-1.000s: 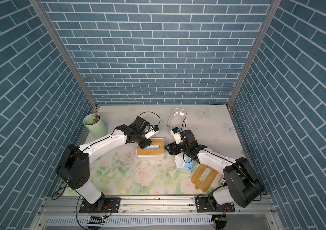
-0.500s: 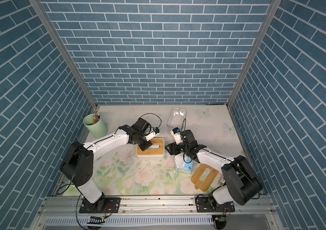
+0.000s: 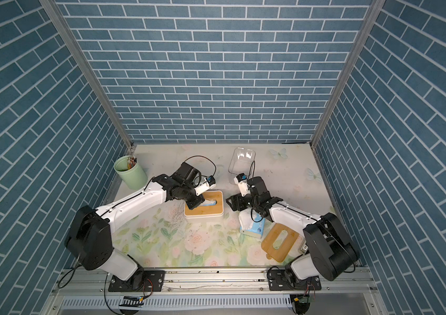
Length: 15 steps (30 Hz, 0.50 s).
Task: Put the tissue paper into the tissue box
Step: Pull the paper towel from the tissue box.
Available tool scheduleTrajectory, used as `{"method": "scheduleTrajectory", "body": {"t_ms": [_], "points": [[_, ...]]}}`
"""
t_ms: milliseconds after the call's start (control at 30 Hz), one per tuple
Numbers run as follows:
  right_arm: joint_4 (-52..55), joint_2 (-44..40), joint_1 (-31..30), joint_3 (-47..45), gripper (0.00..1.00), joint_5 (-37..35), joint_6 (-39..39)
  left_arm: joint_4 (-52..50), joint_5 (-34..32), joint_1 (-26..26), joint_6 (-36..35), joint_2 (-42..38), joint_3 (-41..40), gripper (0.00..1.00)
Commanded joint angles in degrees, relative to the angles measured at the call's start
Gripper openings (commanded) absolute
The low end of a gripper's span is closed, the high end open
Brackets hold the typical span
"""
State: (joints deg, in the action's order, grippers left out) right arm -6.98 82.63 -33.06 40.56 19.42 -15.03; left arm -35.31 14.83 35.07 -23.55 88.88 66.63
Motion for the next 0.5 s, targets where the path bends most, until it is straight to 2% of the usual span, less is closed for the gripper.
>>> {"method": "scheduleTrajectory", "body": {"t_ms": [0,167,467], "points": [[1.53,-0.98,0.51,0.93,0.78,-0.61,1.54,0.15,1.21,0.22,-2.39,-2.45,-1.17,0.0],[0.73,-0.67,0.45,0.94,0.78,0.55,1.02,-0.53,0.54,0.83,-2.48,-0.66,-1.71,0.0],[-5.33,4.26,-0.78,1.51,0.79,9.23,-3.36,-0.2,2.4,1.14,-1.4,0.04,-0.71,0.0]]}}
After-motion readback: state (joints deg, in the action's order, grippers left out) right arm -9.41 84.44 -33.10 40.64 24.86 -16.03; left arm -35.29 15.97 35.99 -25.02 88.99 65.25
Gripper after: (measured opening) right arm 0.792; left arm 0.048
